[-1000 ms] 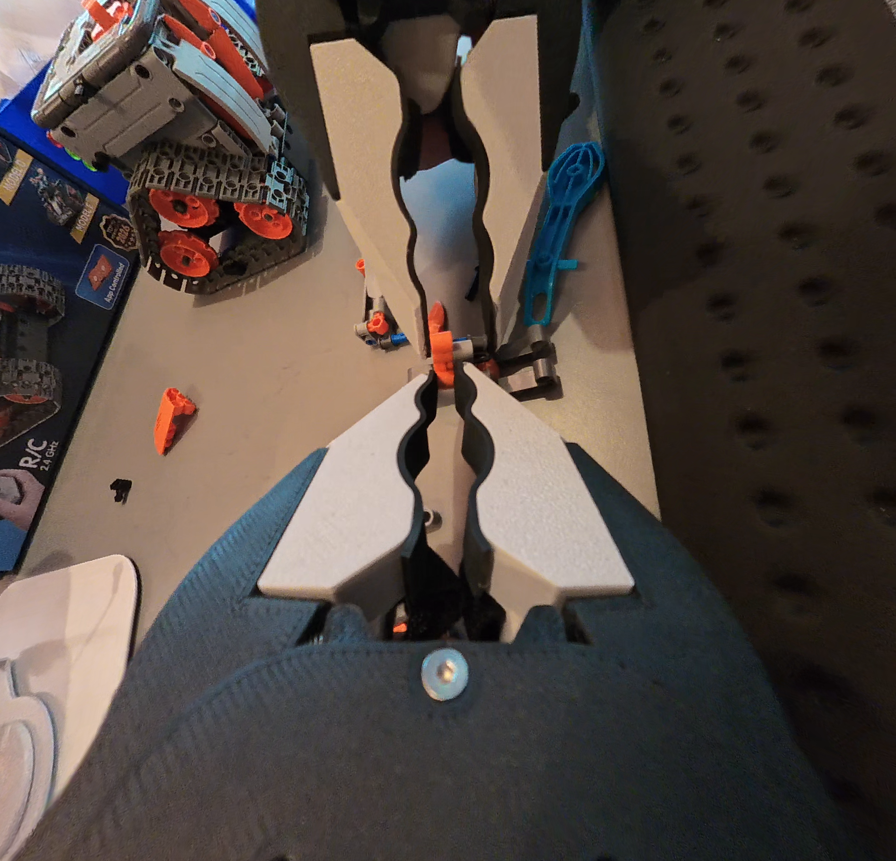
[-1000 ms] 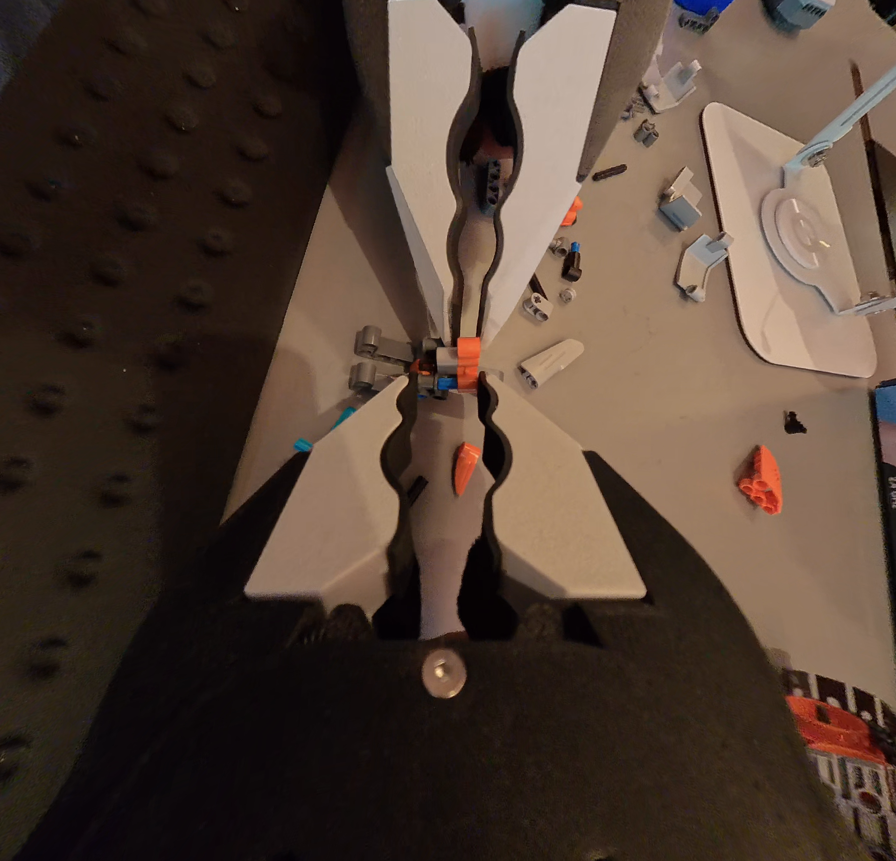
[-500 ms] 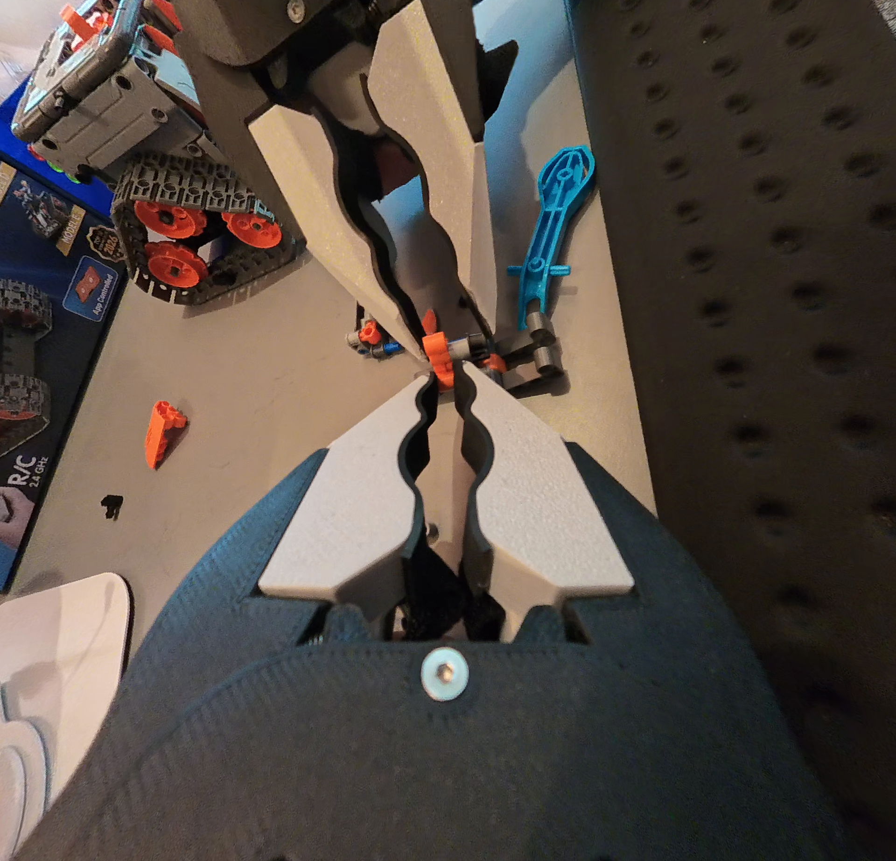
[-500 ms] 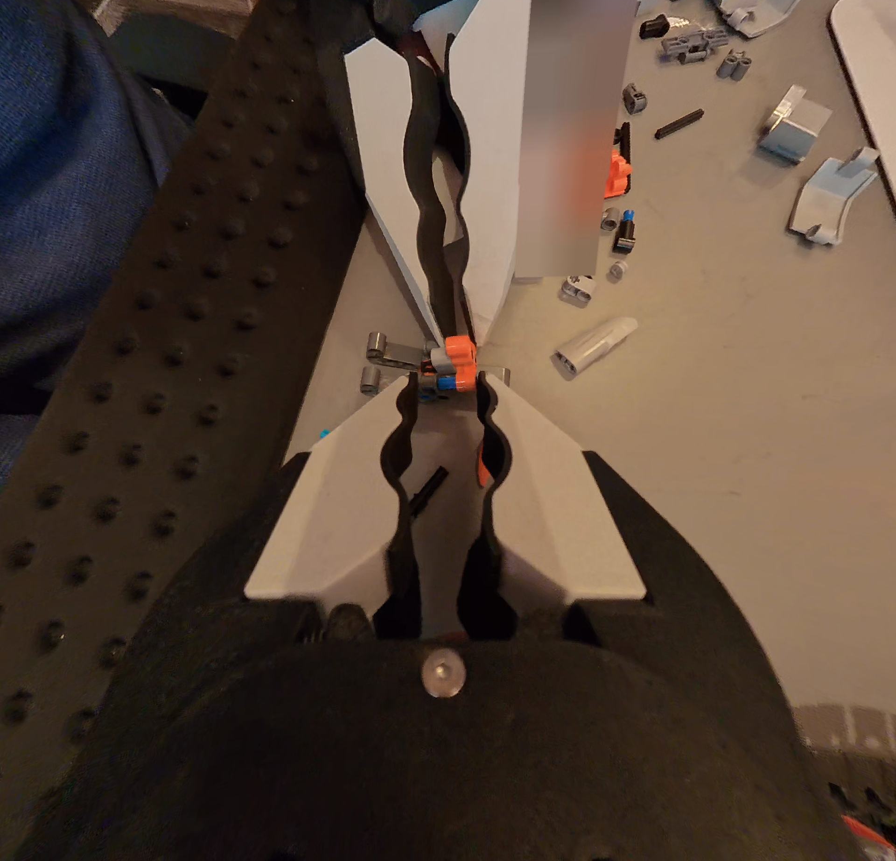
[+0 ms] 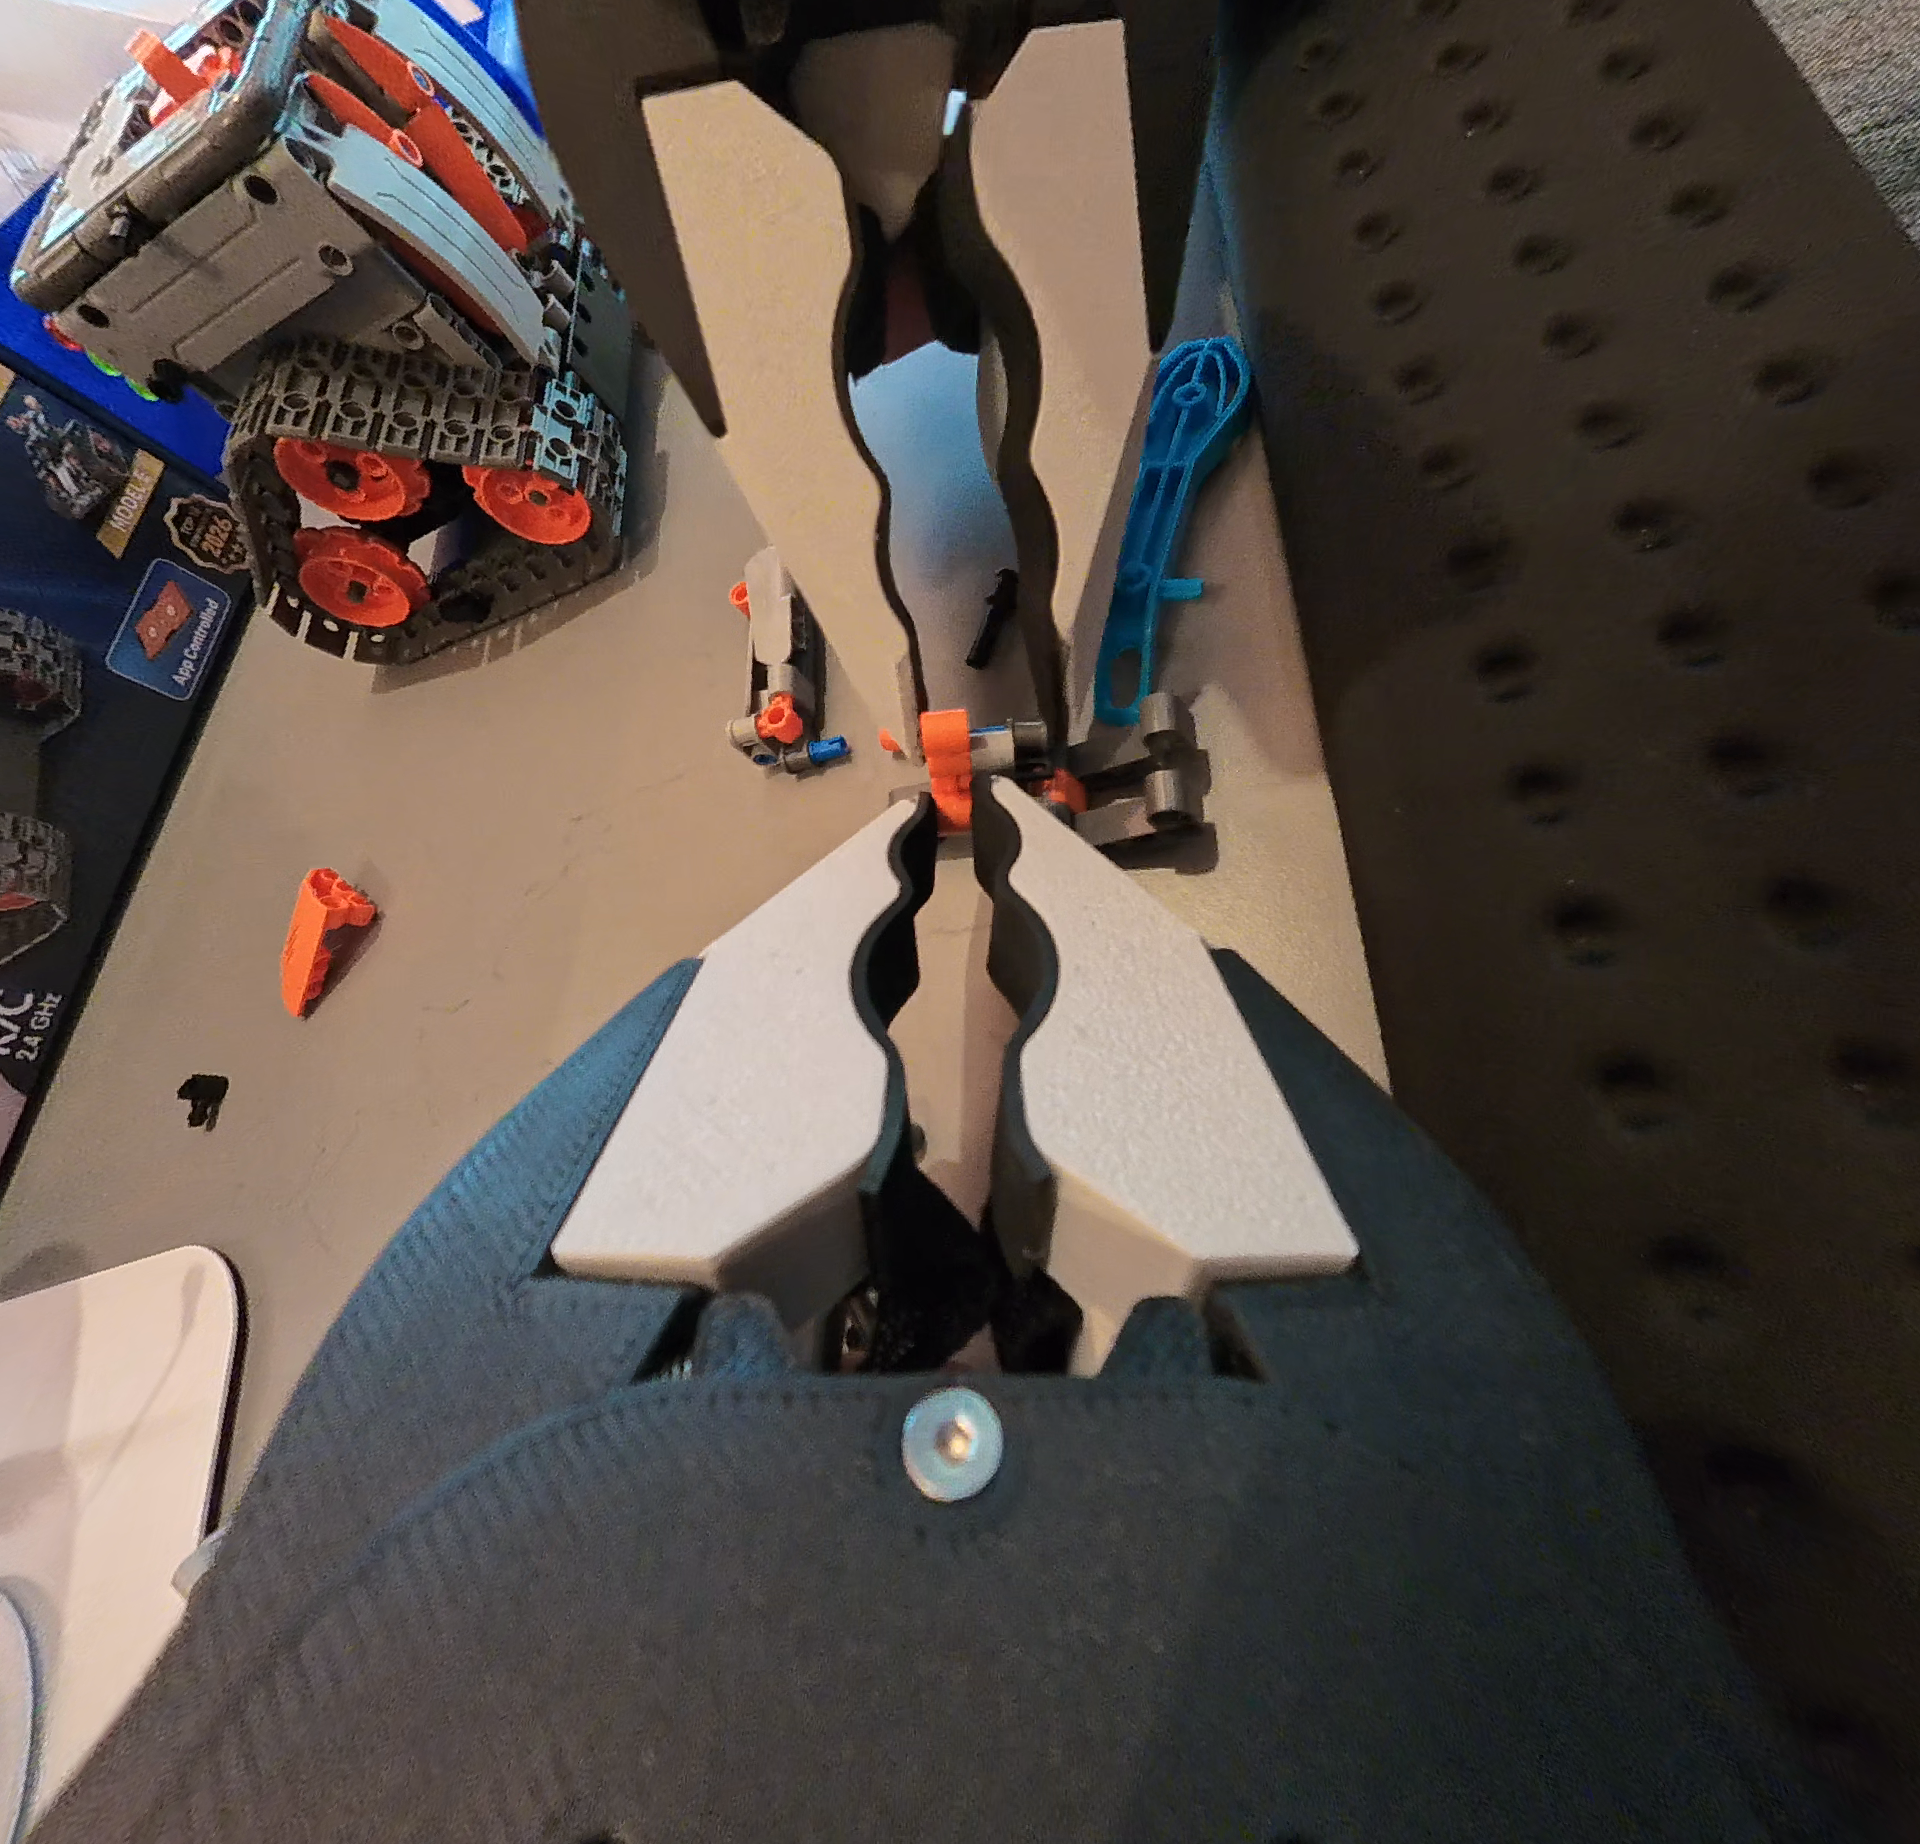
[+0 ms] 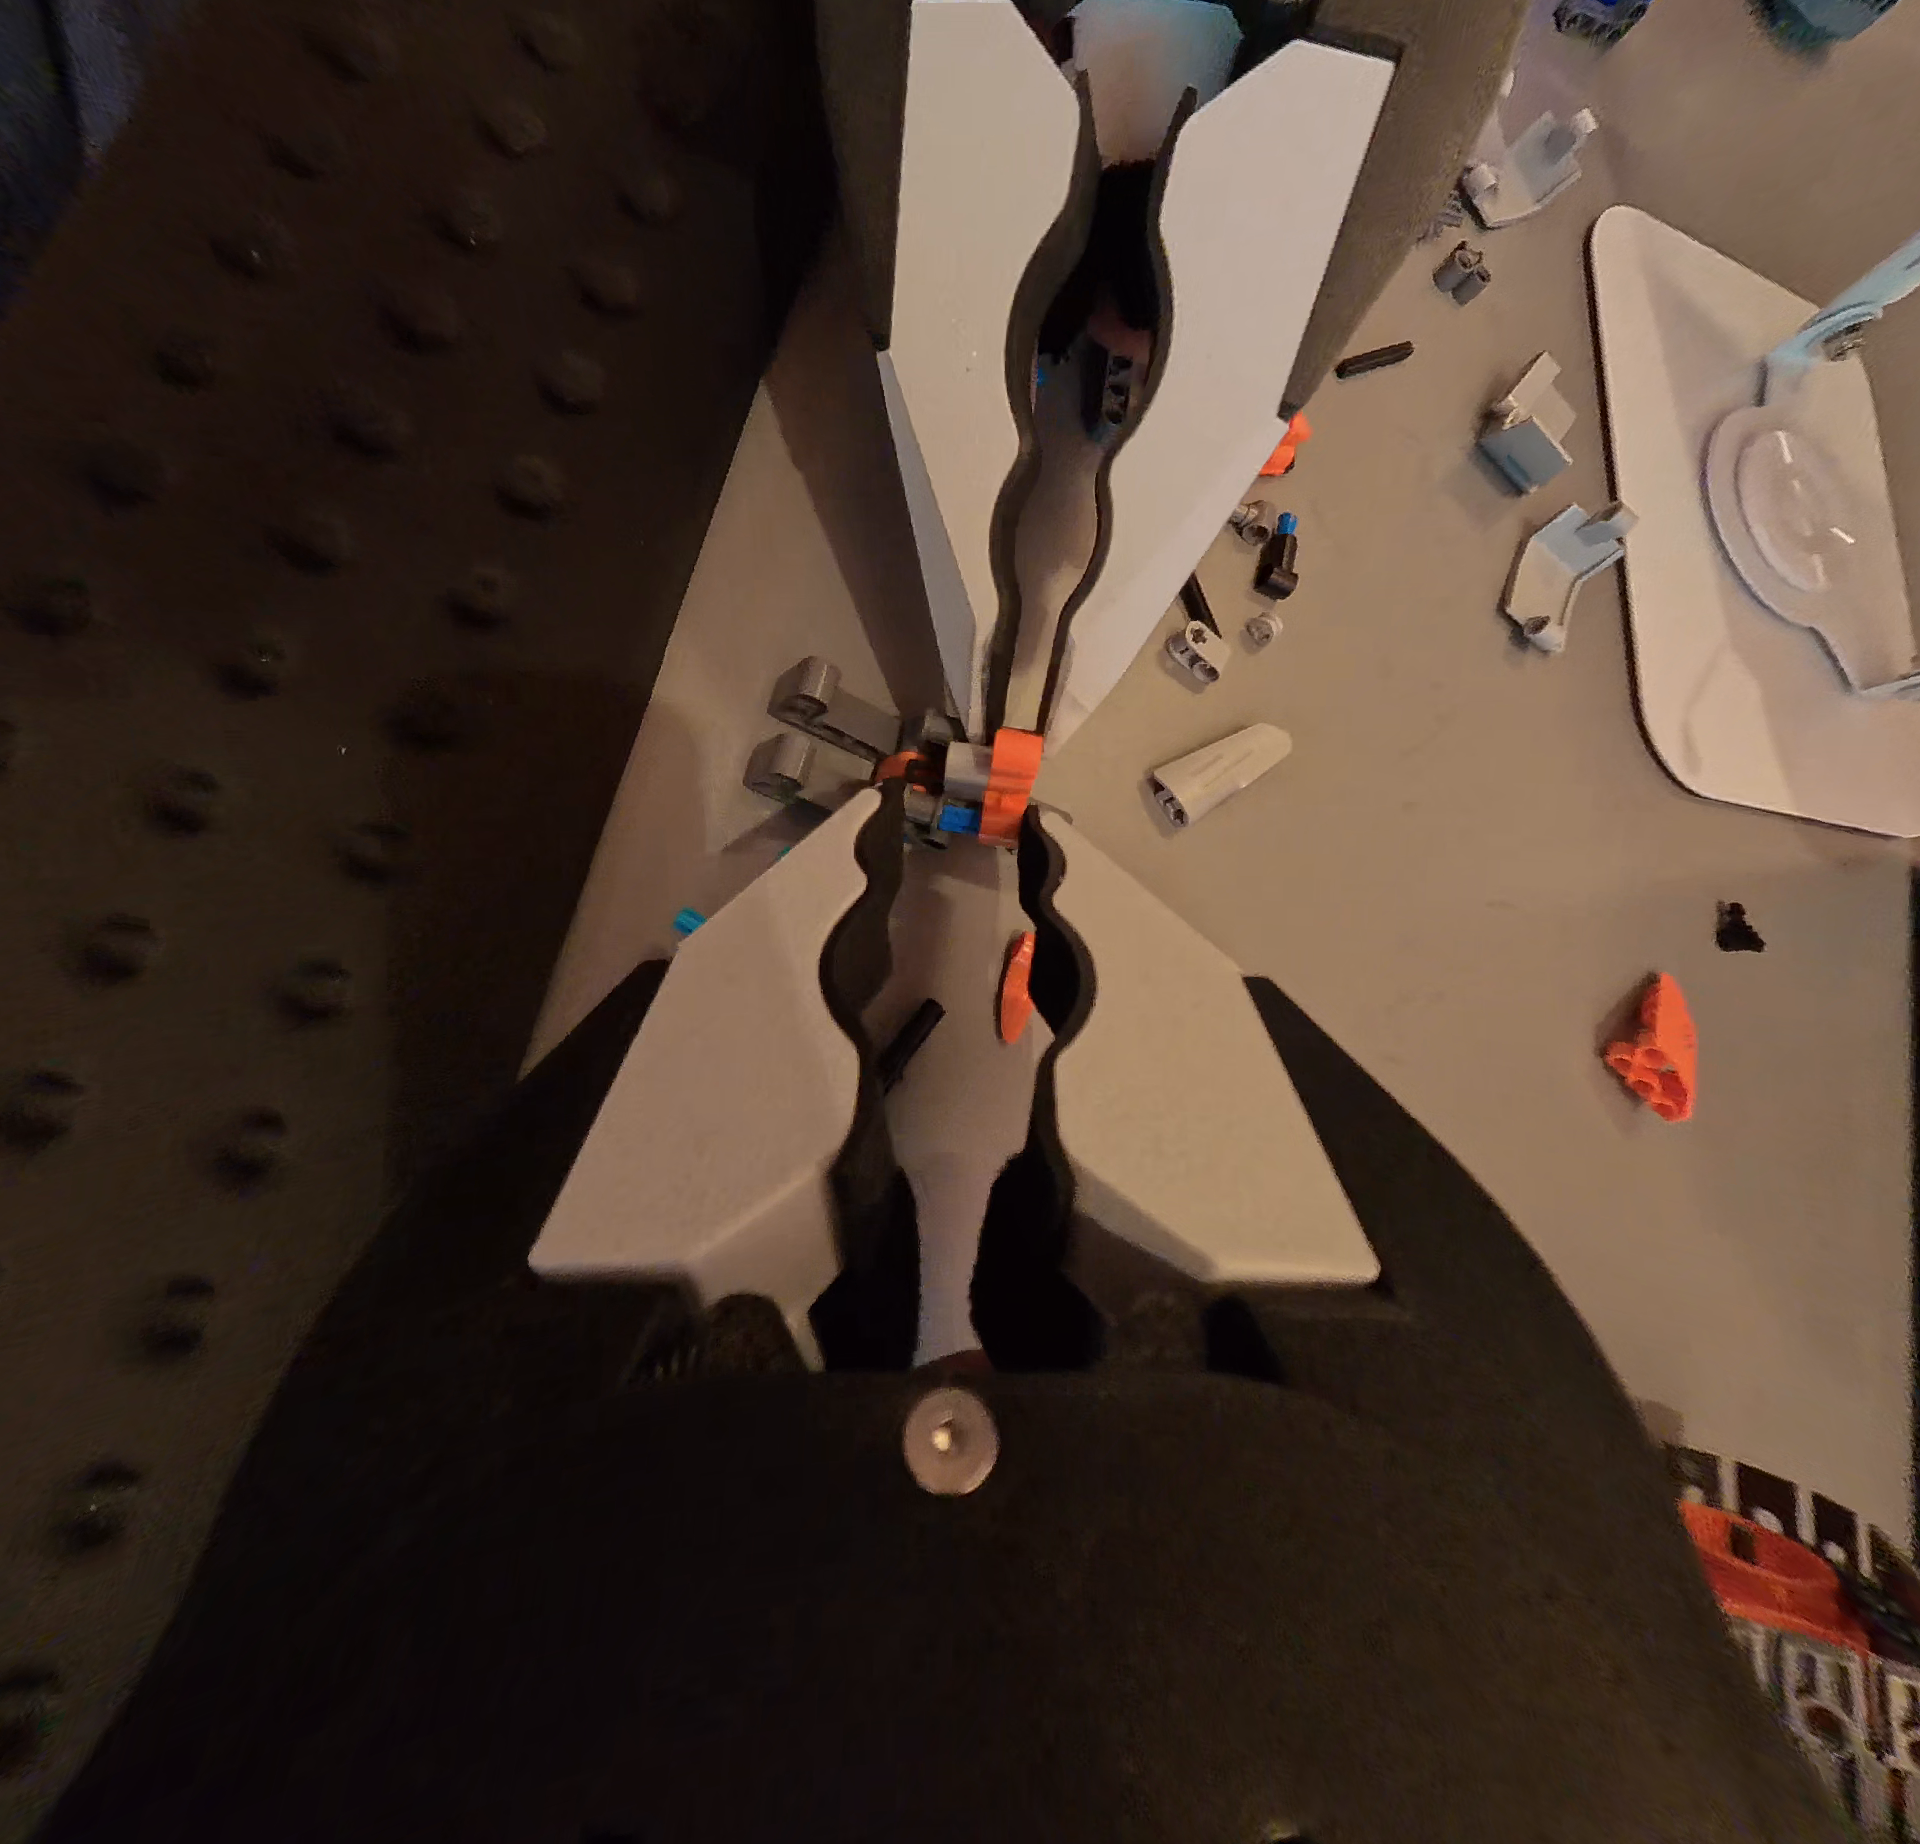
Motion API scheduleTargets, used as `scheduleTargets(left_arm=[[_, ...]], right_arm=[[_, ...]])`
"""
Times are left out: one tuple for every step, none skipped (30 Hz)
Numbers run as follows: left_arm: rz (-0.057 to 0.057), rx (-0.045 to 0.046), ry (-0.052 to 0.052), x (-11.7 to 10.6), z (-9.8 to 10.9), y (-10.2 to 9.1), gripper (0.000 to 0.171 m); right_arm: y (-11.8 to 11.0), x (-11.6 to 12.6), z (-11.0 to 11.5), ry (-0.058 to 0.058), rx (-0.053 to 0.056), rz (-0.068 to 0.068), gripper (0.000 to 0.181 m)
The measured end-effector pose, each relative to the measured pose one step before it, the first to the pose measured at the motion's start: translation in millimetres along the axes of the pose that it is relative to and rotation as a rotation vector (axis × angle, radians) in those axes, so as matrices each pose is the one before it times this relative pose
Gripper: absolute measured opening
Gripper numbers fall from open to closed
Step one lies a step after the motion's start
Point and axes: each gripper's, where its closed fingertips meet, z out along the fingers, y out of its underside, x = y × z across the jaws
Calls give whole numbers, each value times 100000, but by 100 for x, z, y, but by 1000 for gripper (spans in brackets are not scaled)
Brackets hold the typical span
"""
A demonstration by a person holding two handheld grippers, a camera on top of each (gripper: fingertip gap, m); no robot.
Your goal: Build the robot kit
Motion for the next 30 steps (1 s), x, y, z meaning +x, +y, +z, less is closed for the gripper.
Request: scheduleTargets(left_arm=[[46,231,71,24,-13,-20,5],[-252,301,109,19,-14,-23,5],[-92,74,-332,10,-2,-17,5],[-143,-71,-312,-11,3,6,5],[-222,166,-31,-19,16,15,5],[-585,326,356,8,0,-15,5],[-432,62,-31,-8,12,16,5],[56,21,-50,4,-9,-16,5],[-154,61,125,8,-17,-23,5],[-2067,227,851,15,-18,-12,6],[-1621,22,1121,1,-56,-2,6],[974,-392,-243,-36,-46,1,6],[360,-466,304,59,-52,-43,6],[-1179,-36,946,33,-113,-22,7],[-2024,259,979,-84,-170,37,11],[-2069,-633,1611,-48,-191,180,13],[-665,-1023,1766,91,-187,229,16],[487,-1347,673,113,-1,267,17],[469,-1125,1463,322,137,200,19],[170,-380,1550,340,163,54,20],[90,-724,576,112,119,58,24],[672,86,-1201,-208,10,-86,22],[369,196,-827,-117,77,-61,23],[850,205,-158,73,187,-23,23],[1600,-200,-804,91,246,-18,24],[2028,-1101,-1070,118,267,34,25],[757,90,-579,86,117,-102,25],[1579,272,37,82,-16,-22,25],[925,55,-537,-23,-1,-2,25],[571,55,-613,-13,16,-29,24]], right_arm=[[-18,-7,-5,1724,-1693,-2591,19],[-20,-28,2,1792,-1764,-2928,19],[2,-2,3,1103,-1037,-1689,19],[24,-5,10,831,-647,-969,19],[49,22,36,684,-858,-710,19],[12,-8,15,913,-1090,-1433,19],[24,1,12,191,-775,-249,19],[0,6,3,175,277,-371,19],[-12,-1,-13,561,443,-210,19],[-11,8,-1,-34,815,1269,20],[-24,-1,11,-297,1130,1295,20],[-30,20,17,7,444,320,20],[-44,26,1,65,18,-59,20],[-64,-1,34,-54,124,572,20],[-54,-11,26,16,8,74,20],[-30,9,8,341,-115,-598,20],[-11,2,15,-63,-28,270,20],[23,29,13,-354,208,782,20],[28,4,6,-321,200,517,20],[-10,8,14,-358,52,331,20],[31,22,36,-175,-125,285,20],[17,4,-7,-244,78,414,20],[-19,-9,1,-66,307,10,20],[-38,-7,28,20,20,38,20],[-84,-11,67,162,153,-125,20],[-71,-26,31,52,-126,-395,20],[-24,-64,21,-341,-164,46,20],[-78,-133,0,-825,599,450,20],[-9,-11,-3,123,19,-186,20],[-8,-12,5,-22,-105,-52,20]])
